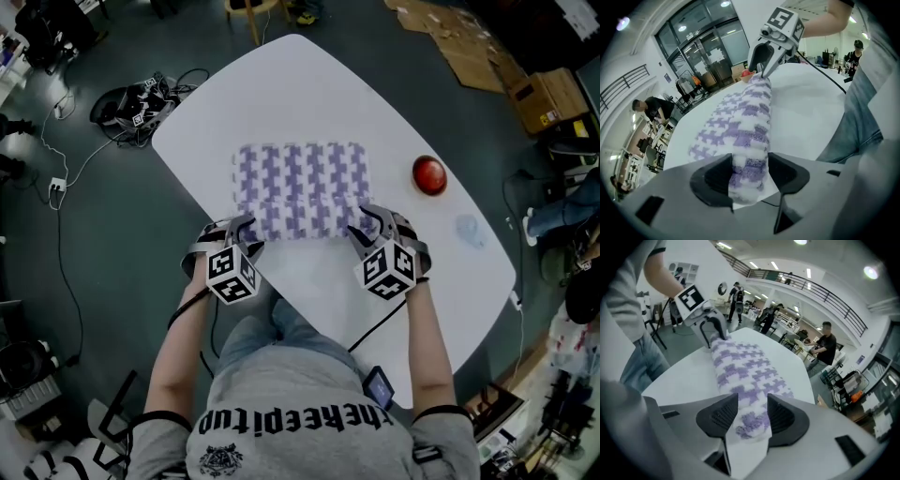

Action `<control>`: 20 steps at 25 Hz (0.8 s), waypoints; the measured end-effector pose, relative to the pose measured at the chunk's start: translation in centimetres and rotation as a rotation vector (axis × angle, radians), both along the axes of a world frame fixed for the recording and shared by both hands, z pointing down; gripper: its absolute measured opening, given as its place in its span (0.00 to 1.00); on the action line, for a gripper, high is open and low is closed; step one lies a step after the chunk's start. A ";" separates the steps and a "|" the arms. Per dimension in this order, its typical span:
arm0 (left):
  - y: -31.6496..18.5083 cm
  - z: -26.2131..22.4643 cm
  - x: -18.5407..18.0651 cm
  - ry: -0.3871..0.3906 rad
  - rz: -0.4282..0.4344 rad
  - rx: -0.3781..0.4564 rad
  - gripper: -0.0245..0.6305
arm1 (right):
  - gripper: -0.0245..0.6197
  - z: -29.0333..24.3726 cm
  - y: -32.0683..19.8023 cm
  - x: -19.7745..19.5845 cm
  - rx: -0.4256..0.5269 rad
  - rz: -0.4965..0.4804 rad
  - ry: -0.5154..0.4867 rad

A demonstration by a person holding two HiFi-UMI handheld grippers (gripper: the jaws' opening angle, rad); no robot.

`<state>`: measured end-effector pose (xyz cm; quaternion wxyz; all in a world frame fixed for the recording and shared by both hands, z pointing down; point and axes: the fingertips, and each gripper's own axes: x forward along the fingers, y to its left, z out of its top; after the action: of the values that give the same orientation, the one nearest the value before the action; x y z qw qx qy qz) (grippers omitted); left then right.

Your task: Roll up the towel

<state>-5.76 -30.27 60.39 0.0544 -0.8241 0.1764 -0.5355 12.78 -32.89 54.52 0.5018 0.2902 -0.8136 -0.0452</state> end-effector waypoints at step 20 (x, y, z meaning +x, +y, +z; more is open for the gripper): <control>-0.6 -0.5 5.5 -0.098 0.082 -0.036 0.25 | 0.15 4.4 1.3 6.2 -0.067 -0.142 0.224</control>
<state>-0.22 -30.90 59.93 0.0703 -0.8043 0.1298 -0.5755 19.00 -31.63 58.93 0.5944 0.2081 -0.7720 -0.0857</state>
